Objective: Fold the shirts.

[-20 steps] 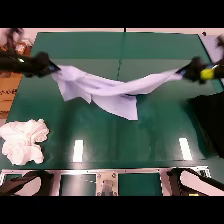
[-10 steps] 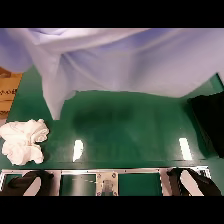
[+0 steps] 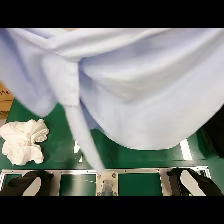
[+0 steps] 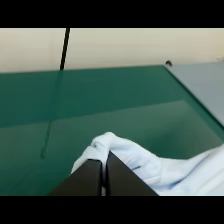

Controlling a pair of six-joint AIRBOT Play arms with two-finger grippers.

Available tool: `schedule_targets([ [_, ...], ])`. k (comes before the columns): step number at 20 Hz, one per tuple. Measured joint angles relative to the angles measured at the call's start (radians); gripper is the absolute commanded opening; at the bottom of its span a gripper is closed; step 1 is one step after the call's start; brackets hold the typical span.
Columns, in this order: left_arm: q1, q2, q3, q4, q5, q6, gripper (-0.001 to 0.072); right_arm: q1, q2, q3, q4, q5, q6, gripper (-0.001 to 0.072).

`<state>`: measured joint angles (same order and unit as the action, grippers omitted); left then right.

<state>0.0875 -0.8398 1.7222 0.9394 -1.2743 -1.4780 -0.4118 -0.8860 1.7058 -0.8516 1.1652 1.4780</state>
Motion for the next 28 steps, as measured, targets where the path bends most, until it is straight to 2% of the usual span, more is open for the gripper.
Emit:
schedule_targets([
  [6,-0.001,-0.304,-0.314,-0.071,0.157,0.134,0.0025,0.040,-0.216,-0.370,0.003,-0.153,-0.106,0.0010],
  [10,-0.035,-0.566,-0.385,-0.187,0.301,0.228,0.0027,0.053,-0.468,-0.456,0.034,-0.264,-0.139,0.0011],
  [11,-0.051,-0.617,-0.391,-0.220,0.342,0.247,0.0181,0.055,-0.527,-0.459,0.052,-0.285,-0.144,0.0012],
  [12,-0.070,-0.666,-0.396,-0.248,0.378,0.262,0.0608,0.055,-0.587,-0.457,0.069,-0.301,-0.146,0.0032],
  [13,-0.084,-0.703,-0.401,-0.265,0.406,0.274,0.0714,0.055,-0.641,-0.449,0.083,-0.312,-0.148,0.0195],
  [14,-0.091,-0.731,-0.402,-0.279,0.436,0.281,0.0716,0.055,-0.680,-0.439,0.094,-0.321,-0.150,0.0333],
  [15,-0.090,-0.748,-0.399,-0.288,0.452,0.289,0.0716,0.047,-0.710,-0.428,0.105,-0.325,-0.153,0.0363],
  [16,-0.083,-0.763,-0.388,-0.292,0.447,0.293,0.0716,0.033,-0.734,-0.414,0.109,-0.325,-0.153,0.0363],
  [19,-0.021,-0.783,-0.312,-0.275,0.325,0.290,0.0715,-0.043,-0.767,-0.358,0.116,-0.248,-0.154,0.0323],
  [20,0.000,-0.786,-0.282,-0.259,0.248,0.278,0.0715,-0.078,-0.772,-0.344,0.111,-0.203,-0.154,0.0204],
  [21,0.012,-0.786,-0.260,-0.247,0.182,0.264,0.0715,-0.111,-0.775,-0.335,0.112,-0.147,-0.154,0.0178],
  [24,-0.005,-0.786,-0.256,-0.206,0.039,0.222,0.0715,-0.174,-0.774,-0.370,0.105,-0.006,-0.155,0.0177],
  [28,-0.136,-0.788,-0.388,-0.187,0.062,0.196,0.0716,-0.182,-0.756,-0.543,0.101,0.065,-0.174,0.0178],
])
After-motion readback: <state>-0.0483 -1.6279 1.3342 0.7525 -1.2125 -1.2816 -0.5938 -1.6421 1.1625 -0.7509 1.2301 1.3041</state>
